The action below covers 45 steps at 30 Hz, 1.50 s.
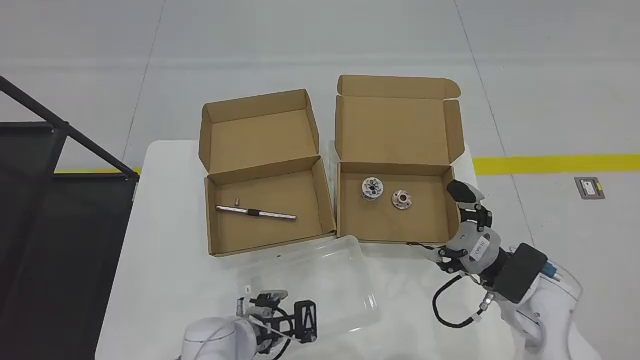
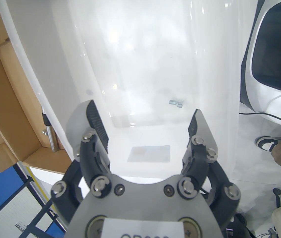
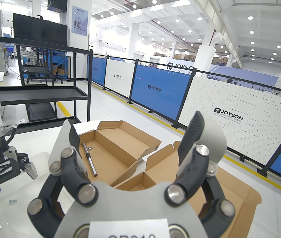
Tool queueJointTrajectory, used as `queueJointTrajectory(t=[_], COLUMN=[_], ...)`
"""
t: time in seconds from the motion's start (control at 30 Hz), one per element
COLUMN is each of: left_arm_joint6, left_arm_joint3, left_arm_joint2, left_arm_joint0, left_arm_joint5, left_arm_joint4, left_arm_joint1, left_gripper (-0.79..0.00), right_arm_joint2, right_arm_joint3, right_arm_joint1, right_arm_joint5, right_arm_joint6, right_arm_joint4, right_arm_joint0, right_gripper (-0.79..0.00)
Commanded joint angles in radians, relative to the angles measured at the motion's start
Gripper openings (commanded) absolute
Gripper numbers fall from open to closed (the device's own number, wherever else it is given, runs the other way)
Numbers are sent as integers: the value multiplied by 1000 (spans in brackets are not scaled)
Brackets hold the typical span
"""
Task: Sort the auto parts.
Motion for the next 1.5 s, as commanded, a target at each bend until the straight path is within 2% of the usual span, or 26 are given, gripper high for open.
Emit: queueJointTrajectory(t=[0.0,0.43,0.8,1.3,1.47], left_arm_joint6=[3,-46,-124,-158,-173], left_arm_joint3=[22,141,224,295,296], left_arm_joint2=[3,63,133,197,199], left_arm_joint0=[-9,-109,-189,-247,-254], left_arm_joint5=[-21,-125,-133,-103,-87], left_arm_joint4=[-11,-86,-148,-178,-185], left_arm_joint1=[-3,-36,-74,-97,-97], left_gripper=[-157,-145,-148,-262,-372], right_arm_joint2=[0,0,0,0,0], right_arm_joint3=[0,0,0,0,0], right_arm_joint1=[0,0,0,0,0], right_arm_joint5=[0,0,0,0,0], right_arm_joint6=[0,0,0,0,0], right_arm_joint4=[0,0,0,0,0], right_arm_joint0=[0,0,0,0,0], right_gripper=[0,0,0,0,0])
